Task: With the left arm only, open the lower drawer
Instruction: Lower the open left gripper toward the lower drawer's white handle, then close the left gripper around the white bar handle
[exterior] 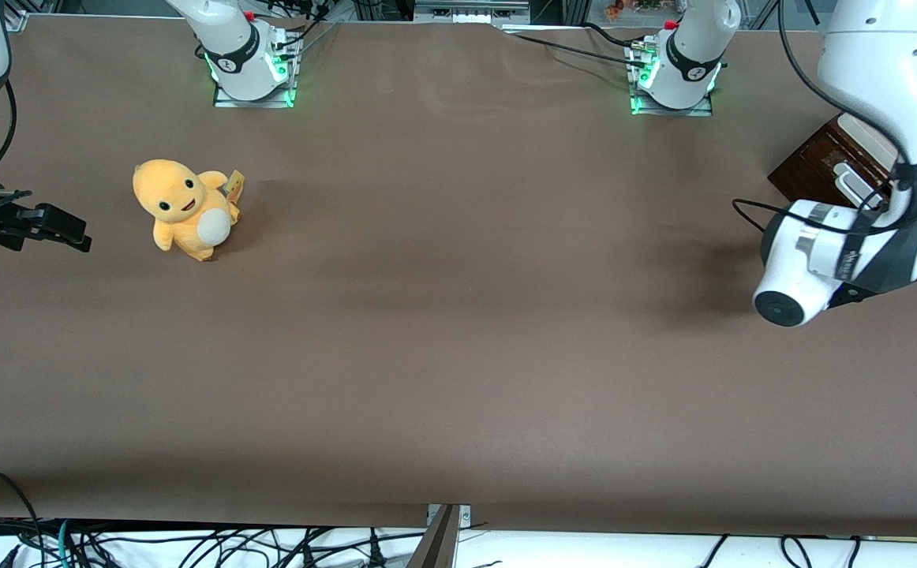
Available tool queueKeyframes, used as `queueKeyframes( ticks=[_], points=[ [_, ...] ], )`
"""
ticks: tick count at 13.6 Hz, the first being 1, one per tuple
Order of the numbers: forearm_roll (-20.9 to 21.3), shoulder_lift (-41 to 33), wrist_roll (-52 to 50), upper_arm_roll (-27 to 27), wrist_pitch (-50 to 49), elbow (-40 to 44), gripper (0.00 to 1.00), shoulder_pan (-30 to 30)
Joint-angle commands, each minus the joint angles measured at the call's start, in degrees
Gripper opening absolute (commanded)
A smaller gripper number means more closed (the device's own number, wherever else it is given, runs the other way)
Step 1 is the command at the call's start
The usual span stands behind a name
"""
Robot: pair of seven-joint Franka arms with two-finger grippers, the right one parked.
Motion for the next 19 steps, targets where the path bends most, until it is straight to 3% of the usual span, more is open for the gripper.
queueKeyframes(
  ticks=[1, 4, 8, 12, 15, 17, 19],
  points=[
    [6.2, 0.8, -8.7, -0.5, 0.0, -4.4, 1.0, -0.3],
    [8.7, 2.2, -12.9, -0.4, 3.4, -6.4, 0.98, 0.9],
    [15.1, 5.0, -23.3, -0.4, 3.7, -11.1, 0.93, 1.3],
    [15.1, 4.9, -21.3, -0.4, 3.8, -11.1, 0.85, 3.2],
    [15.0, 3.2, -11.8, -0.5, 3.8, -10.8, 0.85, 3.6],
    [14.8, 3.0, -10.7, -0.5, 3.9, -10.8, 0.85, 4.0],
    [14.8, 2.9, -9.9, -0.6, 3.8, -10.9, 0.71, 4.2]
  ],
)
